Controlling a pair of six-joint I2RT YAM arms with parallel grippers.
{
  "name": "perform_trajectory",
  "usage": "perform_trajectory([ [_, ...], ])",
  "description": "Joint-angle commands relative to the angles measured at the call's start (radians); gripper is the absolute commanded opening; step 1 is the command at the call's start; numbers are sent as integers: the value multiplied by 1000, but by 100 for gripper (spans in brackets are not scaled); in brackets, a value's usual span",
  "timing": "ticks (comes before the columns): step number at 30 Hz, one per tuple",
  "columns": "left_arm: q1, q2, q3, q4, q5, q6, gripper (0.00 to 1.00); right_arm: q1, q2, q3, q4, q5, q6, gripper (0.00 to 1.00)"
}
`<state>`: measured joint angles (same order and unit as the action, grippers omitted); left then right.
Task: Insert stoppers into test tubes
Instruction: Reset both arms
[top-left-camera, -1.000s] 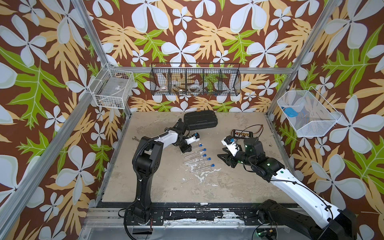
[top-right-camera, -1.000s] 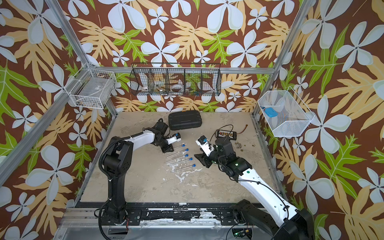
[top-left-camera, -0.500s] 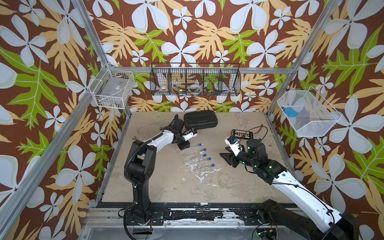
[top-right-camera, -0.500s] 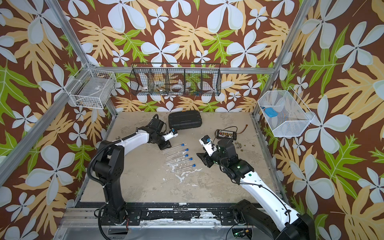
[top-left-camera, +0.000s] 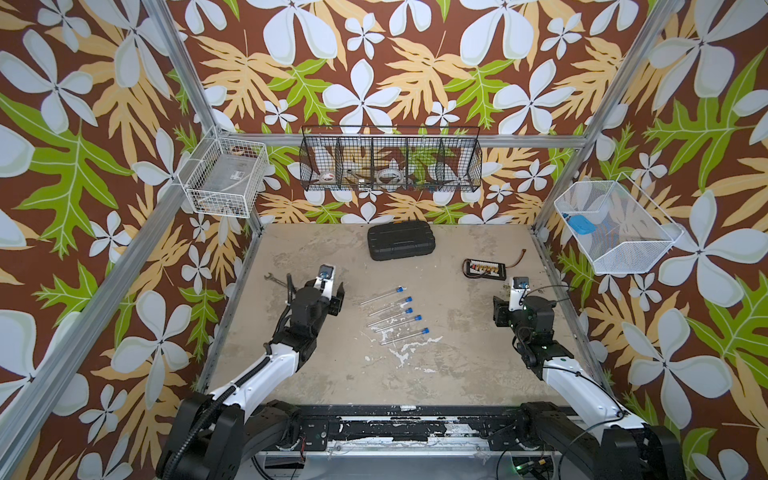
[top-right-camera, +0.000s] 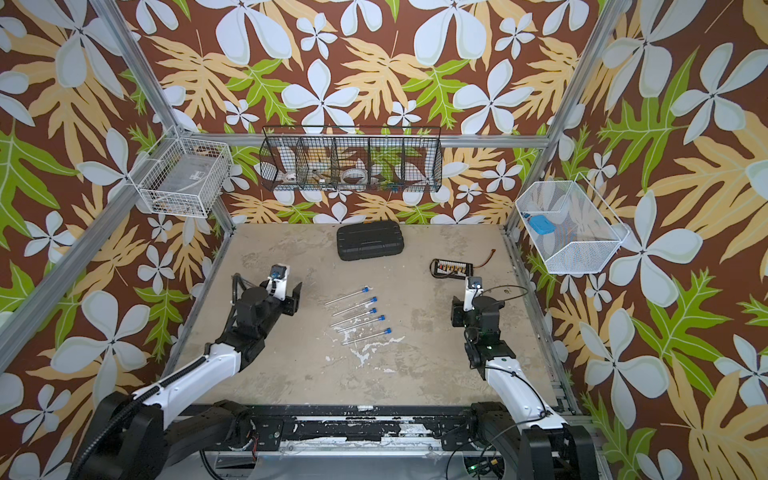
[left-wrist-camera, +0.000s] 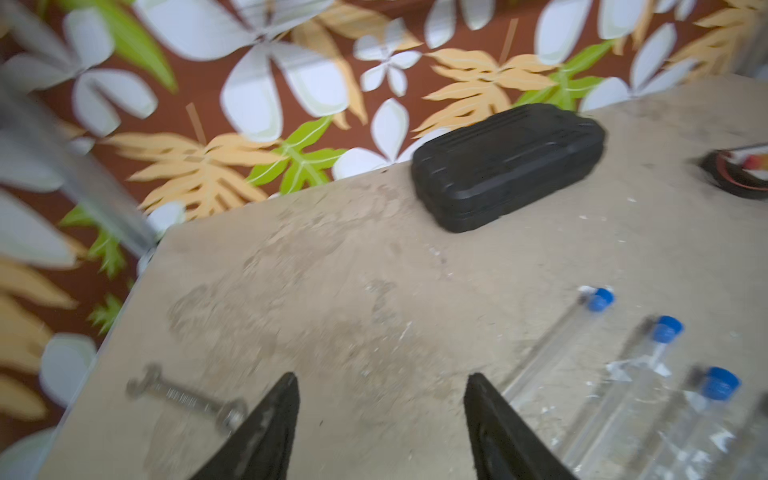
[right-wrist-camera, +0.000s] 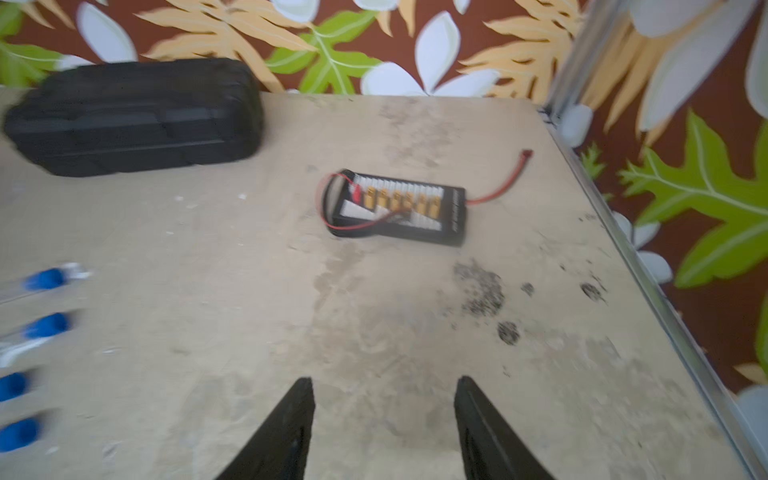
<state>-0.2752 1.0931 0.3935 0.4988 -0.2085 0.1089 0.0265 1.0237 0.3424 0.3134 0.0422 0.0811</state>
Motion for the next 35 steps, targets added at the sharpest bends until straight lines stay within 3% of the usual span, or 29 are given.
perform_trajectory([
  [1,46,-31,-140,243,-139,-135,100,-9,62,-71,299,187,20,55],
  [7,82,85,-295,604,-203,-118,100,-10,216,-151,654,145,-34,56],
  [13,166,262,-288,800,-97,-157,99,-28,441,-134,881,12,-62,56],
  [17,168,368,-300,936,-12,-118,100,-30,458,-143,918,-13,-75,62],
  [19,168,343,-292,873,10,-114,99,-27,449,-137,893,-6,-75,100],
  [22,169,360,-323,963,25,-106,100,-27,448,-139,898,-2,-78,100],
  [32,168,361,-301,922,-12,-118,100,-14,465,-113,862,10,-86,100],
  [35,168,364,-275,875,-77,-145,100,-13,462,-116,867,11,-84,100],
])
